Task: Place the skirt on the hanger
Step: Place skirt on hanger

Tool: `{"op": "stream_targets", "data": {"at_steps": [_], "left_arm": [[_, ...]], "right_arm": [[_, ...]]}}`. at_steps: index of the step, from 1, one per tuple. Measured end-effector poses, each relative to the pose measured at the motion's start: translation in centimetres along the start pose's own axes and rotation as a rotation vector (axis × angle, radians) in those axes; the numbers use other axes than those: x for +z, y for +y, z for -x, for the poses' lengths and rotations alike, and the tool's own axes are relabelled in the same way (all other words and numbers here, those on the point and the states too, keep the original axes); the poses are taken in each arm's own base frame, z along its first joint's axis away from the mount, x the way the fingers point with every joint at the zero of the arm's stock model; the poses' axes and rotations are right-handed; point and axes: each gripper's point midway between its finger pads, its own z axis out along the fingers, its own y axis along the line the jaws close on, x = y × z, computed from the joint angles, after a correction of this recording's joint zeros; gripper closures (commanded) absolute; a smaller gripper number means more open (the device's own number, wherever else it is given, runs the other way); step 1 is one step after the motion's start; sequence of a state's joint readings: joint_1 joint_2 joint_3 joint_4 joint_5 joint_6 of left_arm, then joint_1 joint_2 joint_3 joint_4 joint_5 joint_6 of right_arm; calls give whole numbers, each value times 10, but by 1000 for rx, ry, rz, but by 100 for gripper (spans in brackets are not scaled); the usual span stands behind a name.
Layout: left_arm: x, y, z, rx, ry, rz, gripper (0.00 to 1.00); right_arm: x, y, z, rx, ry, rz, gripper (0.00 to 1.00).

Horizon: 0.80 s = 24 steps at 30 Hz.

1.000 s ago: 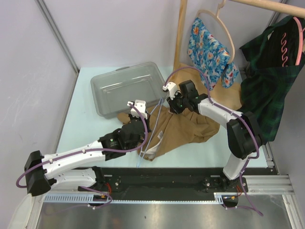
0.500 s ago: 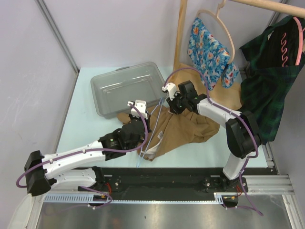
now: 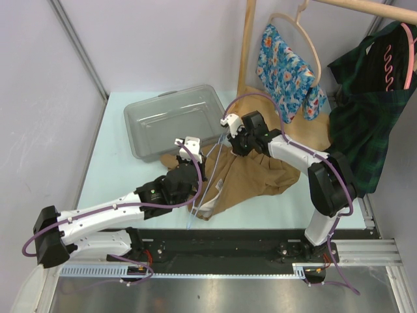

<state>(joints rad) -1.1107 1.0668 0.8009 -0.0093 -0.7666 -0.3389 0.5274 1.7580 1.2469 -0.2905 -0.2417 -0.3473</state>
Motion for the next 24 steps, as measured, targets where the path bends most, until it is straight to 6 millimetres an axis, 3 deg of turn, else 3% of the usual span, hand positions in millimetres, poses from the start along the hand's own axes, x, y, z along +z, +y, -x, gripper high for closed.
{"op": "stream_targets", "data": {"at_steps": [3,12,24], "left_arm": [[0,-1,0,0,3,-8,100],[-2,-7,-5,8,26,-47,100],[-29,-15,4,-8,56,-193,100]], "right_arm": [[1,-3,1,6,-4,-21,100],[1,-9,3,27,-8,-54,100],[-8,-17,2,49,-16,-88,100]]}}
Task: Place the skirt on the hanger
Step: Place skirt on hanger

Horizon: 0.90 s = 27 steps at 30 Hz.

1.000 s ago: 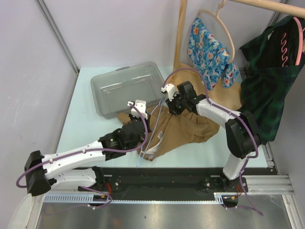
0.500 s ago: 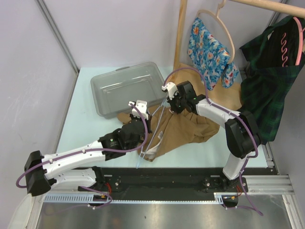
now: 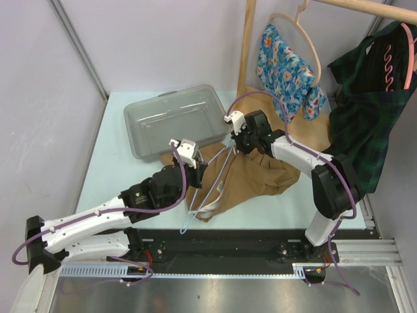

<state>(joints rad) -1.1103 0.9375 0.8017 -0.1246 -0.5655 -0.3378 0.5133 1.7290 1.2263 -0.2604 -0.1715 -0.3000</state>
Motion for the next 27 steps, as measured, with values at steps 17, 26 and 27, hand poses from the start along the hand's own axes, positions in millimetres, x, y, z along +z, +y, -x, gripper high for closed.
{"op": "stream_targets", "data": {"at_steps": [17,26,27], "left_arm": [[3,-11,-22,53,122,-42,100],[4,-5,-10,60,156,36,100],[4,-5,-9,59,158,39,100]], "right_arm": [[-12,-4,8,33,-32,-36,100],[-15,-11,7,118,-43,-27,56],[-16,-10,8,129,-46,-18,53]]}}
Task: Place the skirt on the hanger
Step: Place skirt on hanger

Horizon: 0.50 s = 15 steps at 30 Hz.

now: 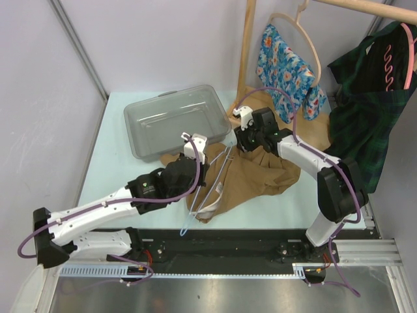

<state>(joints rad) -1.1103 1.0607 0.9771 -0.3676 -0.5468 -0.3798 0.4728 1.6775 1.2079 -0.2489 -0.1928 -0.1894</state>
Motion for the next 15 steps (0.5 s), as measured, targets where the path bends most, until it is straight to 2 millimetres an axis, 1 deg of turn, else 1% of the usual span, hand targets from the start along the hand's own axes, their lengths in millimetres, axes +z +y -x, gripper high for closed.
{"op": "stream_targets", "data": {"at_steps": [3,9,11,15], "left_arm": [[-1,2,-1,-6,10,16,100],[1,10,-6,-1,26,62,100],[2,11,-6,3,29,74,100],[4,11,-7,2,34,80,100]], "right_arm": [[-1,6,2,29,-10,47,51],[-5,25,2,59,-18,176,54],[-6,29,1,64,-13,204,55],[-3,32,-5,72,6,224,52]]}}
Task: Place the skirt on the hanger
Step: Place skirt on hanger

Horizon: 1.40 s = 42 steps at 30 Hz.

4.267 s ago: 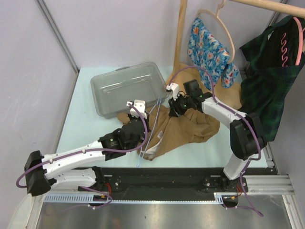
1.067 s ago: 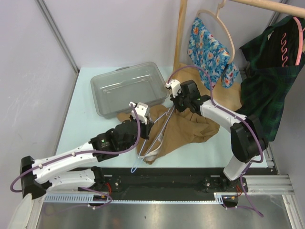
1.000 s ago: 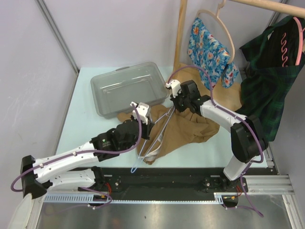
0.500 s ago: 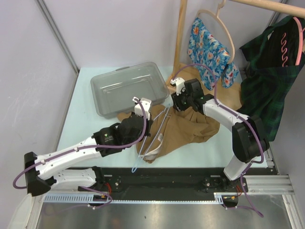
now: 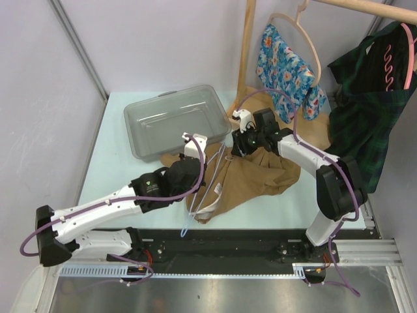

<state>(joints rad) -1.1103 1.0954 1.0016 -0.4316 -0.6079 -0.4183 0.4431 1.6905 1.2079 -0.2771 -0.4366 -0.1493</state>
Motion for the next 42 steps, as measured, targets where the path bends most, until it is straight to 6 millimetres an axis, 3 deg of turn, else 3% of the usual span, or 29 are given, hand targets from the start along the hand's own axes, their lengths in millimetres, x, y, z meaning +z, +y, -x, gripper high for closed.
{"op": "stream_targets", "data": {"at_steps": [5,8,10,11,12,13,20,33,42], "left_arm": [[0,0,0,-1,0,-1,100],[0,0,0,-1,-1,-1,100],[0,0,0,-2,-2,-2,100],[0,0,1,-2,-2,-2,100],[0,-1,1,-2,-2,-2,100],[0,-1,1,-2,-2,-2,100],[0,-5,2,-9,-6,-22,100],[-3,-30,1,-9,-10,-179,100],[-9,-36,2,-9,-24,-235,100]], "right_arm": [[11,-7,-13,23,41,-27,51],[19,-12,-23,44,68,-45,58],[21,-14,-27,54,82,-51,75],[22,-15,-29,56,86,-54,91],[22,-15,-30,61,90,-57,99],[22,-15,-31,65,93,-61,100],[18,-24,-39,105,119,-129,100],[-28,-23,-45,184,61,-318,100],[-33,-38,-44,256,30,-438,100]]}}
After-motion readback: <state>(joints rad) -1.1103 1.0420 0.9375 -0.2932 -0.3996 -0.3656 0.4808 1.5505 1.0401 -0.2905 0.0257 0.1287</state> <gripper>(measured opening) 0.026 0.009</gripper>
